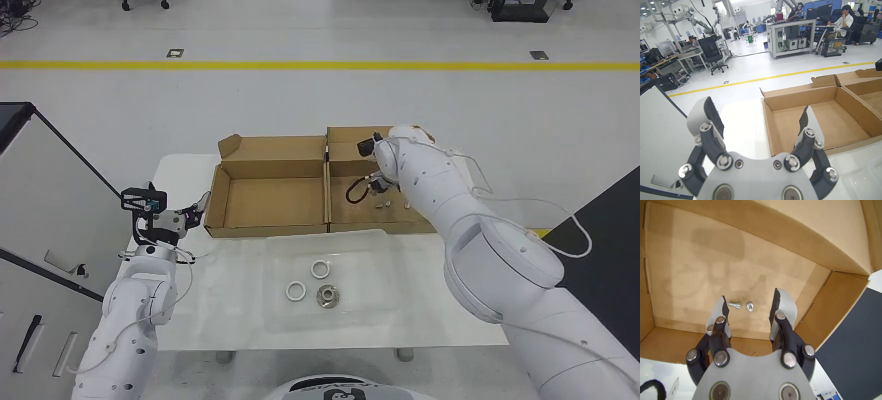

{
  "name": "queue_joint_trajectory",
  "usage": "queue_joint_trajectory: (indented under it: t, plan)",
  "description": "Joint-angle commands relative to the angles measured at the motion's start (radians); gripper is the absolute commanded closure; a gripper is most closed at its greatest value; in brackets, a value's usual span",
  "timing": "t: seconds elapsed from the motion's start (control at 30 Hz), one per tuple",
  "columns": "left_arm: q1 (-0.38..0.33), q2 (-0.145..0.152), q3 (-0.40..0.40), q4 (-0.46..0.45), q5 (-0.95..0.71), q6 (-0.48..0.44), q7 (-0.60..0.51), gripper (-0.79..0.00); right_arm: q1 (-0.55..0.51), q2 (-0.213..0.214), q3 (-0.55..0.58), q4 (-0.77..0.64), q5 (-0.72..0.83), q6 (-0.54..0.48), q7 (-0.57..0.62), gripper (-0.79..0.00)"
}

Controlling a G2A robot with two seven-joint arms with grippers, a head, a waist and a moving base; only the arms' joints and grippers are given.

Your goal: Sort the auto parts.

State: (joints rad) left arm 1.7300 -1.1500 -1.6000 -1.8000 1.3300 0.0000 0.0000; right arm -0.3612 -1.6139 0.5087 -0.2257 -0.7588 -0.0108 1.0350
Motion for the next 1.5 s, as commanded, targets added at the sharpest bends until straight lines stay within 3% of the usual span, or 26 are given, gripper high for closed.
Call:
queue_joint_trajectory:
  t: [0.0, 0.37, 0.5, 0.67, 0.93, 1.17, 1.33, 1.47]
  plan:
    - [0.000, 0.000, 0.000, 0.000, 0.000, 0.000, 0.000, -0.785, 0.009, 0.002, 0.007, -0.001, 0.006, -0.007, -0.001, -0.785]
    - [0.000, 0.000, 0.000, 0.000, 0.000, 0.000, 0.000, -0.785, 0.057, 0.024, 0.053, -0.033, 0.041, -0.076, 0.000, -0.785]
    - [0.000, 0.000, 0.000, 0.000, 0.000, 0.000, 0.000, -0.785, 0.075, 0.044, 0.089, -0.058, 0.085, -0.147, 0.003, -0.785]
    - [0.000, 0.000, 0.000, 0.000, 0.000, 0.000, 0.000, -0.785, 0.086, 0.079, 0.141, -0.095, 0.146, -0.251, 0.023, -0.785]
    - [0.000, 0.000, 0.000, 0.000, 0.000, 0.000, 0.000, -0.785, 0.053, 0.180, 0.281, -0.270, 0.280, -0.420, 0.118, -0.785]
    - [0.000, 0.000, 0.000, 0.000, 0.000, 0.000, 0.000, -0.785, -0.119, 0.307, 0.486, -0.624, 0.388, -0.437, 0.287, -0.785]
    - [0.000, 0.000, 0.000, 0.000, 0.000, 0.000, 0.000, -0.785, -0.365, 0.404, 0.715, -0.993, 0.478, -0.344, 0.430, -0.785]
    - [0.000, 0.000, 0.000, 0.000, 0.000, 0.000, 0.000, -0.785, -0.509, 0.452, 0.846, -1.148, 0.587, -0.287, 0.487, -0.785]
